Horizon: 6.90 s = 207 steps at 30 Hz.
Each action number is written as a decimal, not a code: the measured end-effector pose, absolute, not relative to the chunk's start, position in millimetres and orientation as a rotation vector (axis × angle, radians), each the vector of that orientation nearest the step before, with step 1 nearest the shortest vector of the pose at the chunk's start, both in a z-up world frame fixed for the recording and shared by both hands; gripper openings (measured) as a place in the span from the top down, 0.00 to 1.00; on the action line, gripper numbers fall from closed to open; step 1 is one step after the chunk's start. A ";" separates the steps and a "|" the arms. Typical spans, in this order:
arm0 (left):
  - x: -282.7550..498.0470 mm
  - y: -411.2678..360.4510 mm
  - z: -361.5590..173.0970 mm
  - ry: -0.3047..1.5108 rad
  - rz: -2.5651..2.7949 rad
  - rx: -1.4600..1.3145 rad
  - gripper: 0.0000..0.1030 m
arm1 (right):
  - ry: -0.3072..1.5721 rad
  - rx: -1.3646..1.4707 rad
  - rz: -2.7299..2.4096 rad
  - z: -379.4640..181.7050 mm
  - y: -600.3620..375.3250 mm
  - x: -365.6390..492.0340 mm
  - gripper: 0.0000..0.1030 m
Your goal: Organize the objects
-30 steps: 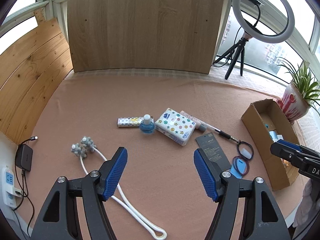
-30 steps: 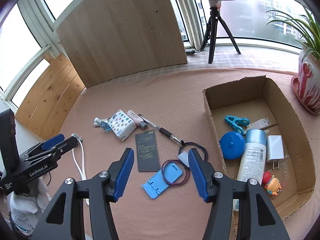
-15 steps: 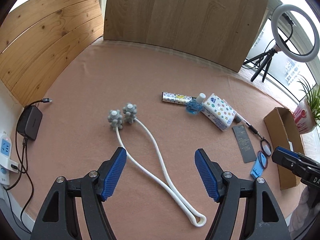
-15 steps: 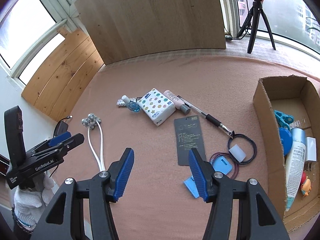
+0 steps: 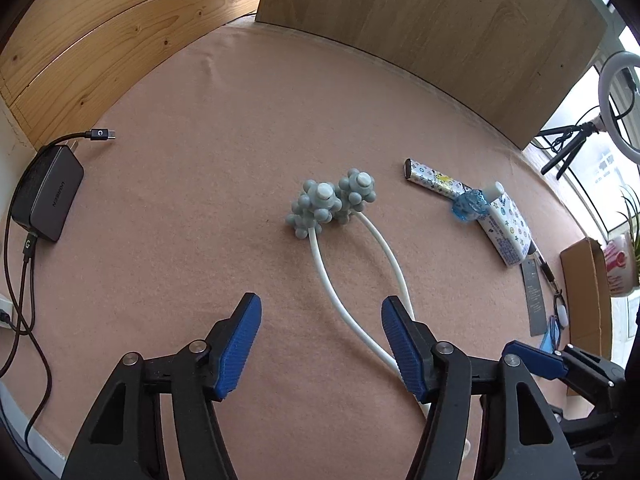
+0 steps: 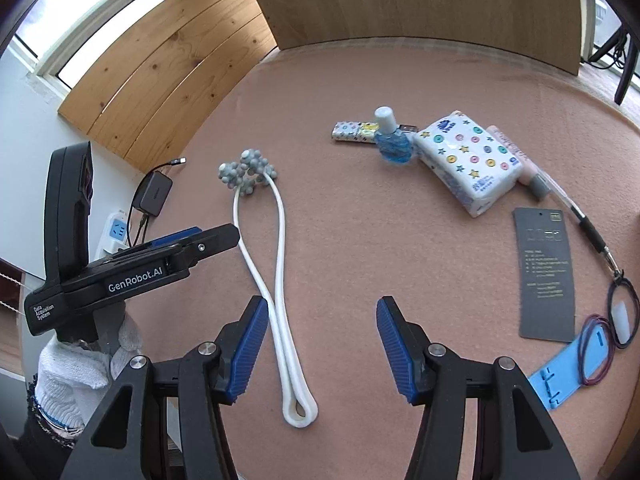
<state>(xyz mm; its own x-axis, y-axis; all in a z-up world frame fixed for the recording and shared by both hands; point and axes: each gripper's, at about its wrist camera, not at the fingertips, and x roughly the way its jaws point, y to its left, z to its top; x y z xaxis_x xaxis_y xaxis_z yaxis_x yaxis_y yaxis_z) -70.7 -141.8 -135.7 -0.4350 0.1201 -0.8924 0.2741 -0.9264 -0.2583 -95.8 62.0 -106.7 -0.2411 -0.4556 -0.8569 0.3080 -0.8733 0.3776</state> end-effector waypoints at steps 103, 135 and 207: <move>-179.1 312.2 -28.7 0.179 -3.236 1.623 0.90 | -0.237 1.521 -2.761 -32.3 350.7 -12.5 0.88; -181.8 274.0 -43.6 0.032 -3.081 1.594 0.21 | -0.216 1.490 -2.873 -28.4 360.5 -11.9 0.33; -101.5 119.1 -140.8 -0.375 -2.857 2.060 0.74 | -0.691 1.600 -2.397 -79.9 272.0 -52.1 0.62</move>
<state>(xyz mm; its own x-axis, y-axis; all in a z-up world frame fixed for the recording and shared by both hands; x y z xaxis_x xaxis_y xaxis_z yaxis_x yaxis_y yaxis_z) -101.5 119.1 -140.8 -0.2711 0.1959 -0.9424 -0.4327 -0.8994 -0.0625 -52.1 272.0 -79.9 -0.4059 -0.3935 -0.8249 -0.1060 -0.8762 0.4701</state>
